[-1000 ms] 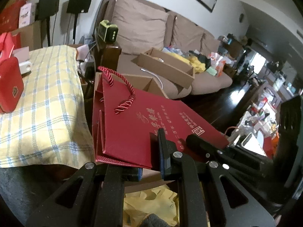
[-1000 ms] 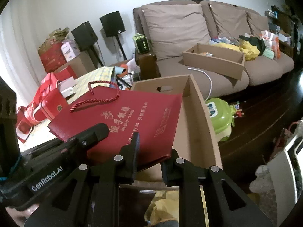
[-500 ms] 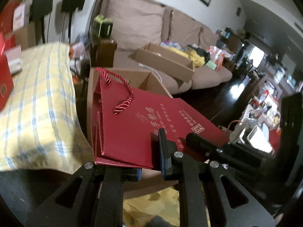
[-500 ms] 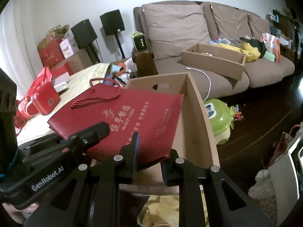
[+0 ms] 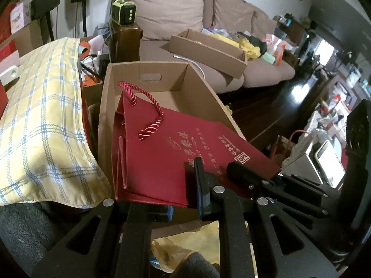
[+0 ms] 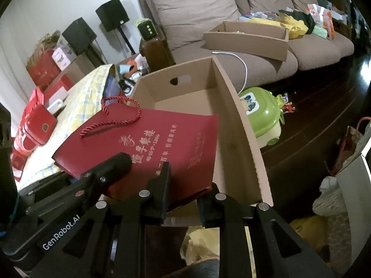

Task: Organize objects
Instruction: 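Lower the red gift bag down into the cardboard box with both grippers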

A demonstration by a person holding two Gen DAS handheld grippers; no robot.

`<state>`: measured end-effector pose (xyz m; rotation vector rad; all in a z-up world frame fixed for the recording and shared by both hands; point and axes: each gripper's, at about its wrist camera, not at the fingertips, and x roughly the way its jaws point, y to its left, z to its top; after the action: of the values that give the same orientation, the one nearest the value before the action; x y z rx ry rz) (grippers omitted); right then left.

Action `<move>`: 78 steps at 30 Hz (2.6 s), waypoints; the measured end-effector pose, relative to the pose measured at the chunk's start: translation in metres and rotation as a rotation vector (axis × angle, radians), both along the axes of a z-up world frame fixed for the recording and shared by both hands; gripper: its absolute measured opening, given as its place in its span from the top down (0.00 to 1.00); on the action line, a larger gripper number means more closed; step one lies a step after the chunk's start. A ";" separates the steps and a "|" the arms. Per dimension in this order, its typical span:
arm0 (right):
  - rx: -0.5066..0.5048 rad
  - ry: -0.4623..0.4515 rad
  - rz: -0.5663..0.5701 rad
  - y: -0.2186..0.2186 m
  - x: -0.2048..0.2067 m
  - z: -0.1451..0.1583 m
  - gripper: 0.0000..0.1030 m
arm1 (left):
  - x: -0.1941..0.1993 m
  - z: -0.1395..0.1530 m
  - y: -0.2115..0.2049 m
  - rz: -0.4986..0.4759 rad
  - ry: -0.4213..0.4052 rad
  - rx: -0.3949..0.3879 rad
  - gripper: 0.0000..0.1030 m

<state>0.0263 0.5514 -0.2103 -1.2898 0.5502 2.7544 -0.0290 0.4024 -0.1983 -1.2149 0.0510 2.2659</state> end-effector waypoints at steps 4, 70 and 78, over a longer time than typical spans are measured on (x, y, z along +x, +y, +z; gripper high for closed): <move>-0.006 -0.011 0.003 0.000 0.001 -0.002 0.81 | -0.001 -0.001 -0.001 -0.001 -0.009 -0.009 0.86; -0.016 -0.101 -0.034 0.006 -0.001 -0.016 0.80 | -0.010 -0.021 0.009 -0.025 -0.117 -0.064 0.82; 0.011 -0.104 -0.037 0.005 -0.001 -0.016 0.80 | -0.014 -0.024 0.008 -0.018 -0.151 -0.053 0.79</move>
<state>0.0255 0.5559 -0.2262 -1.3957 0.5447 2.6387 -0.0430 0.4100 -0.2219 -1.4042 0.0646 2.1627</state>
